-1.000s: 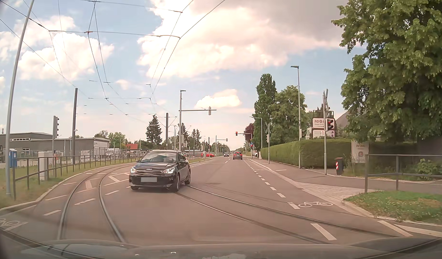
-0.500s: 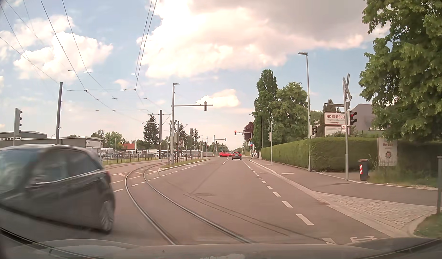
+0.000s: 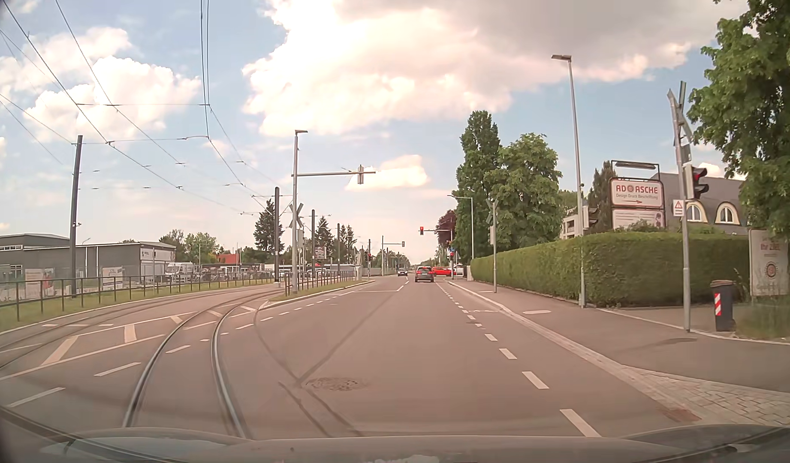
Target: Follow the waypoints while adhering to traffic rules and regulations
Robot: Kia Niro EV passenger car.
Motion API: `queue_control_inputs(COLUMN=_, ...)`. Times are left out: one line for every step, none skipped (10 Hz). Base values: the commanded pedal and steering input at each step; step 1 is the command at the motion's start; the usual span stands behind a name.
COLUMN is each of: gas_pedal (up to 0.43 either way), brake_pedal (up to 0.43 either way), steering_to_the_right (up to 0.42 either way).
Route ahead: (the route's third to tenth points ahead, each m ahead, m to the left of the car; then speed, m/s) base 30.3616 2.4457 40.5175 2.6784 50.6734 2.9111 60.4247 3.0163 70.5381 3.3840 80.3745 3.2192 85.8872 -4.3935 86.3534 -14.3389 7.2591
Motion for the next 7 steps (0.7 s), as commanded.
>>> queue_control_inputs(gas_pedal=0.130, brake_pedal=0.018, steering_to_the_right=-0.002)
queue_control_inputs(gas_pedal=0.130, brake_pedal=0.018, steering_to_the_right=-0.006)
queue_control_inputs(gas_pedal=0.130, brake_pedal=0.018, steering_to_the_right=-0.010)
queue_control_inputs(gas_pedal=0.130, brake_pedal=0.018, steering_to_the_right=-0.012)
queue_control_inputs(gas_pedal=0.130, brake_pedal=0.018, steering_to_the_right=-0.011)
queue_control_inputs(gas_pedal=0.130, brake_pedal=0.018, steering_to_the_right=-0.009)
queue_control_inputs(gas_pedal=0.130, brake_pedal=0.018, steering_to_the_right=-0.007)
